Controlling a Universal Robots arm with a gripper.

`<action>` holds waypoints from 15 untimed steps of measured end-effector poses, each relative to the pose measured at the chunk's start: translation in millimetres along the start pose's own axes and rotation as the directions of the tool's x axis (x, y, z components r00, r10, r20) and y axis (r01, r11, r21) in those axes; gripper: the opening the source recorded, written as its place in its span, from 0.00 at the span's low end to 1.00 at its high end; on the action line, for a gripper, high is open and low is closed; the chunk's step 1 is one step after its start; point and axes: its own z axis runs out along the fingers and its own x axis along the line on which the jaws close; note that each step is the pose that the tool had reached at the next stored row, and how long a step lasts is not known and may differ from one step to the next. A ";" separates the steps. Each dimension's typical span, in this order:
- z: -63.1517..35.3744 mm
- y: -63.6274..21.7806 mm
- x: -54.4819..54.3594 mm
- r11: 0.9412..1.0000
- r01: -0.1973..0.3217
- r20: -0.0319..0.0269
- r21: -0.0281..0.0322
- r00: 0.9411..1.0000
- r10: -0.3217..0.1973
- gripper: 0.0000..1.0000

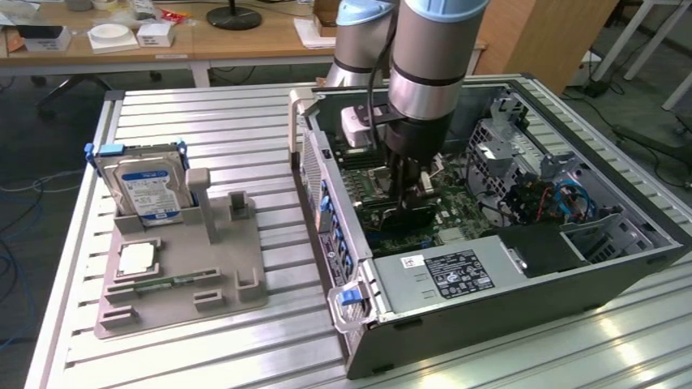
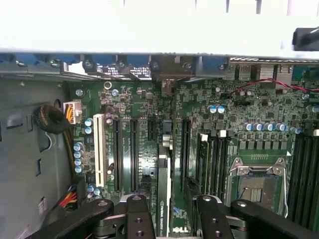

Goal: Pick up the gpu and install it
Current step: 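Insert the gpu into the slot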

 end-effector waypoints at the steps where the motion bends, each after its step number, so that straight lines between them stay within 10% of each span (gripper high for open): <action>1: -0.7 -0.1 0.0 1.000 0.000 0.000 0.000 1.000 0.000 0.40; 15: -3.2 -0.3 -0.1 1.000 0.000 0.000 0.000 1.000 0.000 0.10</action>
